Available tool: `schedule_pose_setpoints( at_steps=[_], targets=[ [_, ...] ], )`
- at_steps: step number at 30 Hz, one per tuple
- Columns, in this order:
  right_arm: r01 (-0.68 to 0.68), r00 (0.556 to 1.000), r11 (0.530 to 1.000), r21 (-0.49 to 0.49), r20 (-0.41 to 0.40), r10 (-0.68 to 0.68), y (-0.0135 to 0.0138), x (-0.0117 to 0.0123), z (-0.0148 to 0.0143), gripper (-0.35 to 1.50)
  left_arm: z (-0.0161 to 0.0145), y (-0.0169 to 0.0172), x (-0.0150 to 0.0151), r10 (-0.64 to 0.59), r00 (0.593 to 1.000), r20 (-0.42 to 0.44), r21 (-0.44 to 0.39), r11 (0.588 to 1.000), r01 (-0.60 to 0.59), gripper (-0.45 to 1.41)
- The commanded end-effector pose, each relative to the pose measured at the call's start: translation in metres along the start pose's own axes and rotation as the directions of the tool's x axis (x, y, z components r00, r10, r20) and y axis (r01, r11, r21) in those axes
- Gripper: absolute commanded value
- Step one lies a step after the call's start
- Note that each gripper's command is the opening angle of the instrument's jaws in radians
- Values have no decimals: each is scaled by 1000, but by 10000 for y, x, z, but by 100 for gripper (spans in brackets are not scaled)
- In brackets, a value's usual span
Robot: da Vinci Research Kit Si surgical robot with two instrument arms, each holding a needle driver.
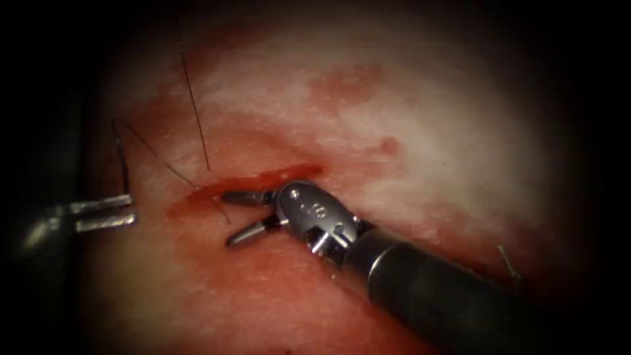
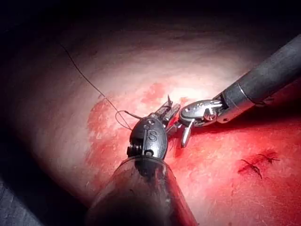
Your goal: Wound Closure
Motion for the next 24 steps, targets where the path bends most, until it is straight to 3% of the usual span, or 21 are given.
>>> schedule_pose_setpoints(
  at_steps=[1, 10, 20, 24],
  targets=[
    [3, 1000, 1000, 4, 7, -4, 4, -6, 10, 131, 6, -1, -5, -1, 1000, 0, 0, 1000, 1, -45],
    [27, 999, 1000, 4, 40, -28, 7, -27, 22, 121, 7, -4, -3, 2, 1000, -5, 3, 1000, -2, -45],
    [5, 999, 1000, -4, 41, -5, 13, -32, 26, 116, 4, -4, -3, 2, 1000, -5, 1, 1000, -2, -45],
    [-7, 999, 1000, -4, 41, 7, 12, -31, 27, 106, 4, -4, -3, 2, 1000, -5, 1, 1000, -2, -45]
  ],
)
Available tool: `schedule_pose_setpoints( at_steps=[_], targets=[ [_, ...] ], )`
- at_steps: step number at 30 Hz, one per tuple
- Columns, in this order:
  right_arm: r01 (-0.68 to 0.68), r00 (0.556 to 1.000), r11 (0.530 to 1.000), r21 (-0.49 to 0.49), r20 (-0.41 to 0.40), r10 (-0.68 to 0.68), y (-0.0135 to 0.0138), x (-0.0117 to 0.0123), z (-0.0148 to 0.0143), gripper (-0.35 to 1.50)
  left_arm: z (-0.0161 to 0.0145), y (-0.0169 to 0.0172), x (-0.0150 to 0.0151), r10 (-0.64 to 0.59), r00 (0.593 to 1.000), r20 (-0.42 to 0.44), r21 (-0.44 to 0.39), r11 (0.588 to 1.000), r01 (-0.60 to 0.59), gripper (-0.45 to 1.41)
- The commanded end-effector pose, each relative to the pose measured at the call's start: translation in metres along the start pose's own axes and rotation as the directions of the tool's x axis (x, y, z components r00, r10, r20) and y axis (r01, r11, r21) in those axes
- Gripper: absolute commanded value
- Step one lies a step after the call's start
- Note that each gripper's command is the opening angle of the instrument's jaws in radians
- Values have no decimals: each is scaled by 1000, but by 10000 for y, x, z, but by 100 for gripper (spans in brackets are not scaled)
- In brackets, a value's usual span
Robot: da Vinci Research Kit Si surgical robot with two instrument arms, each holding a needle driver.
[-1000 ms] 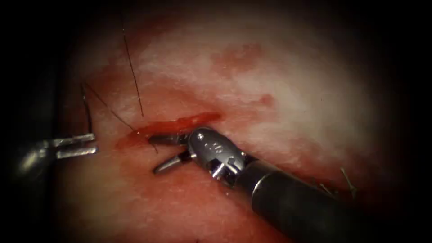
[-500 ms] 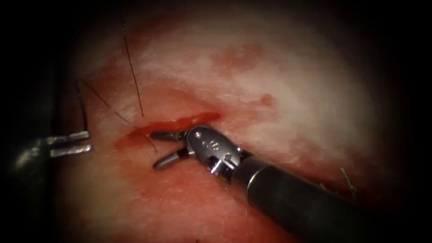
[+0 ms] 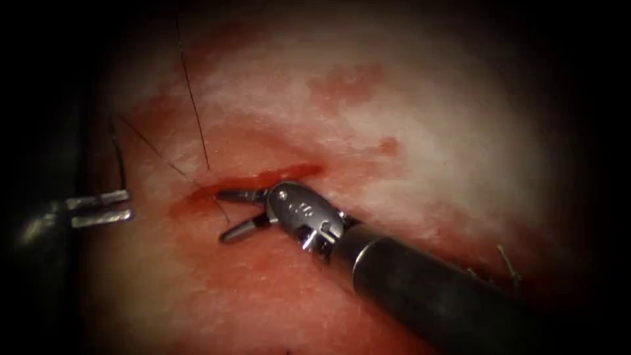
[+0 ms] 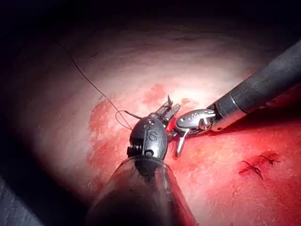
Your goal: Wound Closure
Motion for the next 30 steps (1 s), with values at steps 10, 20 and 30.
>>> schedule_pose_setpoints(
  at_steps=[10, 20, 30],
  targets=[
    [-118, 987, 992, 48, 114, 112, -9, -5, 8, -35, 6, -2, -5, 0, 1000, -1, -3, 1000, 0, -45],
    [-199, 975, 976, 86, 117, 188, -79, 32, -8, -35, 1, -9, -11, 0, 1000, -2, -8, 1000, 0, -45],
    [-109, 994, 990, 90, 31, 106, -95, 71, -10, 73, -7, 5, 5, 7, 1000, 8, 2, 1000, -7, -45]
  ],
)
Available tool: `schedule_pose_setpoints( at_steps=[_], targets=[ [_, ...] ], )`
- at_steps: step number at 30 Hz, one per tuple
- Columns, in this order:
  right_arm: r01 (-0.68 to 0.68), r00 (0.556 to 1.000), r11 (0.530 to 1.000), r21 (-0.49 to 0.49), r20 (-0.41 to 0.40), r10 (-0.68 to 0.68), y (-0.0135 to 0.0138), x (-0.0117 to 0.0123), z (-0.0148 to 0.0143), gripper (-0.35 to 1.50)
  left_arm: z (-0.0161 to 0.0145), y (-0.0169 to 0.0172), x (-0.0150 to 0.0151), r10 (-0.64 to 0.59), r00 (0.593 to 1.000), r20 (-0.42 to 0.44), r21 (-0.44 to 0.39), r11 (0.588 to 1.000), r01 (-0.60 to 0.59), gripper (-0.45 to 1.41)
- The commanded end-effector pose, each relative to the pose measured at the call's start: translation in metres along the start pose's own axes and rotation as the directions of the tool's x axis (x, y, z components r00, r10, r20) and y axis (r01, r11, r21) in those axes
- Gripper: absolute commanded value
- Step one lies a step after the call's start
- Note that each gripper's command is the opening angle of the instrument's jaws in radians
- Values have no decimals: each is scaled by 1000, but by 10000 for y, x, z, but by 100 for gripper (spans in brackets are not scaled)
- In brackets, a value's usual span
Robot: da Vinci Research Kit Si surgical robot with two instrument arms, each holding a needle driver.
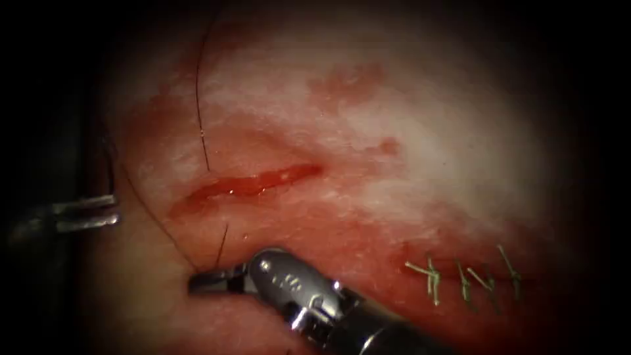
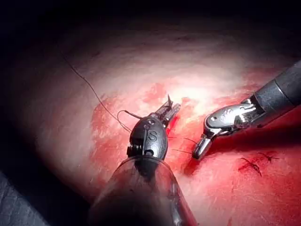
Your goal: Wound Closure
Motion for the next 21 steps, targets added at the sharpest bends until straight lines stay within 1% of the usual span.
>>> schedule_pose_setpoints(
  at_steps=[1, 3, 6, 10, 17, 20, 21],
  targets=[
    [58, 998, 998, -16, -3, -58, 18, -1, 6, 101, 5, -3, -4, 2, 1000, -1, 1, 1000, -2, -45],
    [116, 993, 993, -31, -2, -116, 32, -2, 3, 130, 1, -5, -3, 6, 1000, -4, -1, 1000, -6, -45],
    [234, 972, 969, -80, 5, -234, 49, -9, -3, 138, -6, -11, -3, 9, 1000, -6, 13, 1000, -9, -45],
    [280, 960, 954, -103, 16, -280, 62, -18, -4, 140, -16, -19, -3, 17, 1000, 1, 41, 999, -17, -45],
    [289, 957, 949, -125, 26, -288, 79, -30, 4, 140, -21, -22, -3, 19, 1000, 15, 72, 997, -20, -45],
    [346, 938, 929, -130, 47, -343, 85, -39, 13, 140, -18, -23, -4, 20, 1000, 14, 72, 997, -21, -45],
    [366, 931, 923, -117, 52, -362, 85, -42, 17, 138, -18, -23, -5, 21, 1000, 14, 72, 997, -22, -45]
  ],
)
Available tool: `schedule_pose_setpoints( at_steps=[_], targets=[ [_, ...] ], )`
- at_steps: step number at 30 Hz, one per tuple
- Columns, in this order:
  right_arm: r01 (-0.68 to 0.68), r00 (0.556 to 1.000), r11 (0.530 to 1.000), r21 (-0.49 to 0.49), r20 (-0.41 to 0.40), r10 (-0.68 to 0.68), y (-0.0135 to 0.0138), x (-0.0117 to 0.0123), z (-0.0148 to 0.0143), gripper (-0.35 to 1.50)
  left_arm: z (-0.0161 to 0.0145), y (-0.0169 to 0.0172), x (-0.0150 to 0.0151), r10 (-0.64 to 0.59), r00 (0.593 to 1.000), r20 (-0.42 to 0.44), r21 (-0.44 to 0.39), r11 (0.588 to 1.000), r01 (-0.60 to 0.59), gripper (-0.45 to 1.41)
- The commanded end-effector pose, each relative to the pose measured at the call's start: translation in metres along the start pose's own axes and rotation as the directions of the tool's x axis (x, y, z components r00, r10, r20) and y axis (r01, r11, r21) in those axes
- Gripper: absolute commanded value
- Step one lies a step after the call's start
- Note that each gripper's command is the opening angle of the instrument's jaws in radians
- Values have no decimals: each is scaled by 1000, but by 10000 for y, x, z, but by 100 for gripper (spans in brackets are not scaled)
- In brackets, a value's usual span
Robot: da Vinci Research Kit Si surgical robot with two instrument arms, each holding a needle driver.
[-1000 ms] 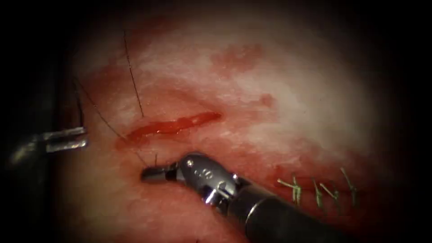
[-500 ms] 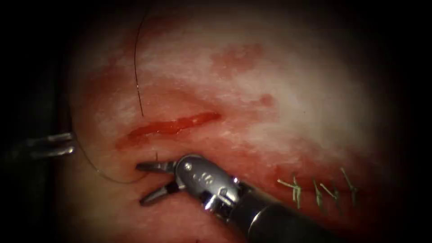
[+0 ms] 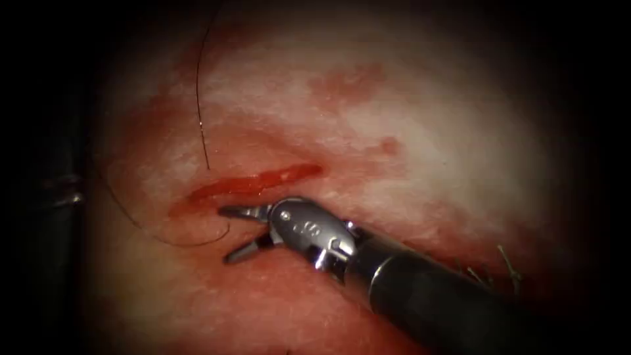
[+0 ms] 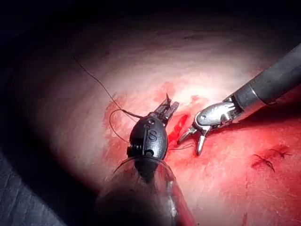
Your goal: Wound Closure
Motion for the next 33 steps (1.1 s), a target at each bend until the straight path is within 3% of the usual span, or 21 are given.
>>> schedule_pose_setpoints(
  at_steps=[1, 3, 4, 5, 6, 16, 21, 24, 28, 29, 30, 31, 33],
  targets=[
    [26, 1000, 999, 33, 0, -26, 2, -9, 17, 135, 8, -2, -7, 0, 1000, -1, -2, 1000, 0, -45],
    [39, 999, 998, 55, -1, -39, 0, -14, 22, 120, 9, -3, -10, 1, 1000, -1, -1, 1000, -1, -45],
    [42, 999, 997, 60, 6, -43, -2, -17, 24, 103, 9, -4, -12, 1, 1000, -1, -1, 1000, -1, -45],
    [45, 999, 996, 76, 7, -45, -3, -20, 23, 44, 10, -5, -13, 1, 1000, -1, -1, 1000, -1, -45],
    [47, 998, 992, 114, 25, -50, -3, -22, 22, -35, 11, -6, -15, 2, 1000, -1, 0, 1000, -2, -45],
    [-90, 993, 985, 148, 86, 78, -37, 4, -6, -35, 14, -10, -24, 4, 1000, 0, 2, 1000, -4, -45],
    [-88, 994, 982, 170, 86, 74, -75, 34, -10, -35, 16, -10, -26, 5, 1000, 0, 4, 1000, -5, -45],
    [-89, 995, 973, 213, 66, 77, -112, 72, -10, -35, 17, -8, -27, 12, 1000, -1, 4, 1000, -12, -45],
    [-60, 998, 974, 217, 0, 61, -115, 92, -11, -35, 18, -7, -27, 13, 1000, -3, 3, 1000, -13, -45],
    [-45, 998, 979, 199, -24, 51, -111, 92, -12, -13, 18, -7, -27, 13, 1000, -3, 3, 1000, -13, -45],
    [-16, 998, 985, 170, -50, 25, -105, 91, -14, 36, 18, -8, -27, 13, 1000, -3, 3, 1000, -13, -45],
    [-4, 998, 990, 142, -57, 12, -100, 89, -16, 71, 18, -8, -27, 13, 1000, -3, 3, 1000, -13, -45],
    [15, 999, 997, 77, -48, -11, -76, 76, -20, 114, 18, -8, -27, 13, 1000, -3, 3, 1000, -13, -45]
  ],
)
